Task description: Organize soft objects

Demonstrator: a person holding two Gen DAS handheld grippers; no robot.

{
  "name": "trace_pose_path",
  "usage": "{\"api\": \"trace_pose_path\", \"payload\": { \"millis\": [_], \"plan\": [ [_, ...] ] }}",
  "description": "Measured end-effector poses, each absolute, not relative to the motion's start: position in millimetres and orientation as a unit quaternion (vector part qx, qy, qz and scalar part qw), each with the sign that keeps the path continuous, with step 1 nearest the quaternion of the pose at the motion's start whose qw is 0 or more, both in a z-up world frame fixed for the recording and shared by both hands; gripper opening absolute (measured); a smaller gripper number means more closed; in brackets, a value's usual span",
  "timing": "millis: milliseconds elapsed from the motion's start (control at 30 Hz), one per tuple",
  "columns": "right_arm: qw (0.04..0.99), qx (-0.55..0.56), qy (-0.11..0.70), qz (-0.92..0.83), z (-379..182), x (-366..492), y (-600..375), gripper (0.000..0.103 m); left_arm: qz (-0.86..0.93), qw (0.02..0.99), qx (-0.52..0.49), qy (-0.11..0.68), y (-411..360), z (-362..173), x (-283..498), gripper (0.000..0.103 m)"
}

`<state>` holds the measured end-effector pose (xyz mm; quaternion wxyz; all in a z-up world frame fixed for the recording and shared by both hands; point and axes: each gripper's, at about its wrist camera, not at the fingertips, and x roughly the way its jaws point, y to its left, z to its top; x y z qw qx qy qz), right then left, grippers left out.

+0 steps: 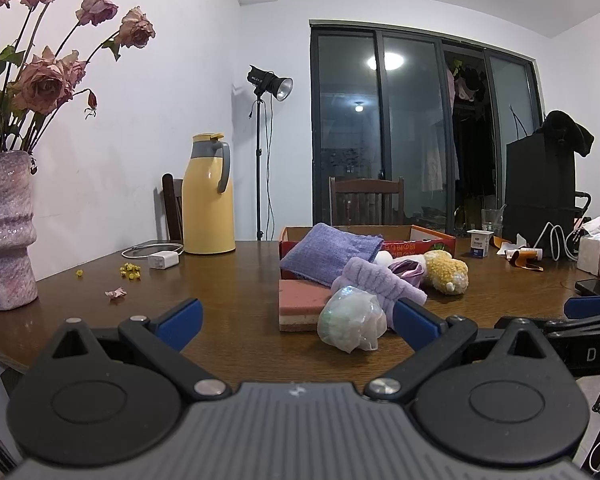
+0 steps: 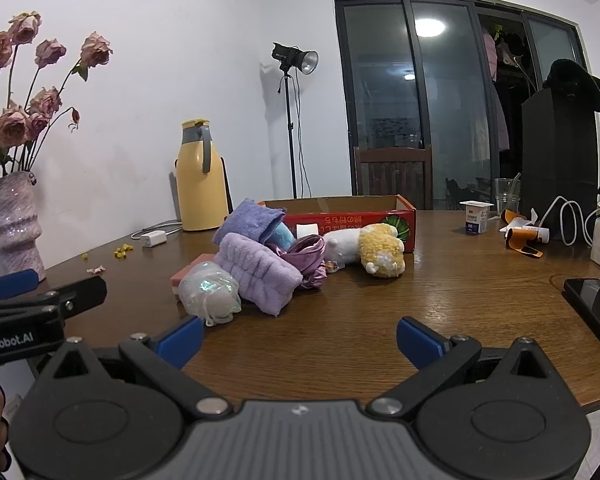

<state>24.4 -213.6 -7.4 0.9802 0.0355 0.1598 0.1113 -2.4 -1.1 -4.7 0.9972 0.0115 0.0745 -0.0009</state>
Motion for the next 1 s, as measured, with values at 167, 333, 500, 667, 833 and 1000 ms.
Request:
{"api": "trace_pose_path", "payload": {
  "millis": [167, 333, 500, 667, 833, 1000],
  "plan": [
    [0.980, 0.036, 0.159, 0.111, -7.3, 24.3, -213.5, 0.103, -0.001, 0.997, 0.011, 0.074, -1.4, -4.4, -3.9, 0.103],
    [0.981, 0.038, 0.157, 0.109, -7.3, 24.4, -215.1, 0.103, -0.001, 0.997, 0.011, 0.073, -1.5, -4.2, -4.0, 0.103],
    [0.981, 0.037, 0.156, 0.110, -7.3, 24.2, -215.5, 0.103, -0.001, 0.997, 0.011, 0.074, -1.3, -4.3, -3.8, 0.103],
    [0.981, 0.037, 0.156, 0.110, -7.5, 23.6, -215.1, 0.103, -0.001, 0.997, 0.012, 0.074, -1.4, -4.3, -3.9, 0.103],
    [0.981, 0.037, 0.156, 0.110, -7.6, 23.6, -215.2, 0.103, -0.001, 0.997, 0.012, 0.074, -1.2, -4.2, -4.1, 0.103],
    [0.981, 0.037, 0.157, 0.109, -7.7, 24.2, -214.7, 0.103, -0.003, 0.997, 0.014, 0.077, 0.0, -4.0, -1.7, 0.103]
  ]
}}
